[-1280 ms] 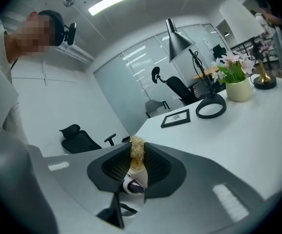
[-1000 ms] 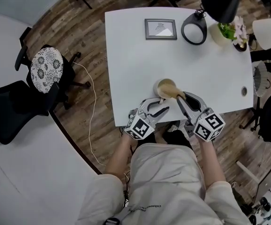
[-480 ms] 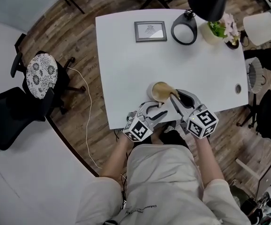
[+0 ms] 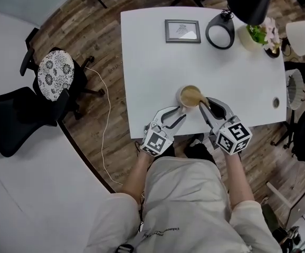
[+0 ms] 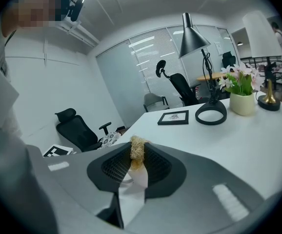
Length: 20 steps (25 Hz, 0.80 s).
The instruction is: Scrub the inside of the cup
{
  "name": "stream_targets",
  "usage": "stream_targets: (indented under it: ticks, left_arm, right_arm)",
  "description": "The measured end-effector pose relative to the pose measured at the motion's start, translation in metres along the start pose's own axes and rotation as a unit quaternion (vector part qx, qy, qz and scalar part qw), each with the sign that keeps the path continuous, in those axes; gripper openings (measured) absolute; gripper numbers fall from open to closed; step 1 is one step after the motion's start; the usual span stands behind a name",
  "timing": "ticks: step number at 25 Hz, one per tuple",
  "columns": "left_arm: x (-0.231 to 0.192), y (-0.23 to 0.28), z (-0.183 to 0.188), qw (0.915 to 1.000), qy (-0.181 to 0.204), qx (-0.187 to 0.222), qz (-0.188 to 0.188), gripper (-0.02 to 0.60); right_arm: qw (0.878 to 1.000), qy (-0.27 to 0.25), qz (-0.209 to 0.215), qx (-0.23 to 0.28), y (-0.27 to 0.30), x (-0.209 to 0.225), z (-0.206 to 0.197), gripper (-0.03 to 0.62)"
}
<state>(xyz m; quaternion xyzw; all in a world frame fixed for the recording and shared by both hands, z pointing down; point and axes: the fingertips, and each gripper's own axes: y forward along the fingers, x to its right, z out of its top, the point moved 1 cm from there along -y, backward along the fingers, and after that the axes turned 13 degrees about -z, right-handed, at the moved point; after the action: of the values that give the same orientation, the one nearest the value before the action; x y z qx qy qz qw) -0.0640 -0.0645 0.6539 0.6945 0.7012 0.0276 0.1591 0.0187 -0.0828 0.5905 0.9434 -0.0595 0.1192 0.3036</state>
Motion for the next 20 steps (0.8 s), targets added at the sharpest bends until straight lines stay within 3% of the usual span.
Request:
stream_targets:
  ticks: [9,14,17,20]
  left_arm:
    - [-0.008,-0.015,0.013,0.9986,0.005,-0.025,0.047,0.14]
    - [0.002,-0.023,0.029,0.9942,0.022,-0.048,0.094,0.088]
    - [0.01,-0.023,0.04,0.9904,0.018,-0.048,0.129,0.011]
    - [0.022,-0.019,0.05,0.9856,0.014,-0.055,0.159,0.0]
  right_arm:
    - [0.999,0.006,0.02,0.034,-0.017,0.007,0.001,0.098]
    - [0.998,0.004,0.035,0.055,-0.037,0.009,0.003,0.098]
    - [0.997,-0.01,0.047,0.066,-0.047,0.014,0.007,0.098]
    - [0.995,-0.025,0.055,0.076,-0.061,0.021,0.009,0.099]
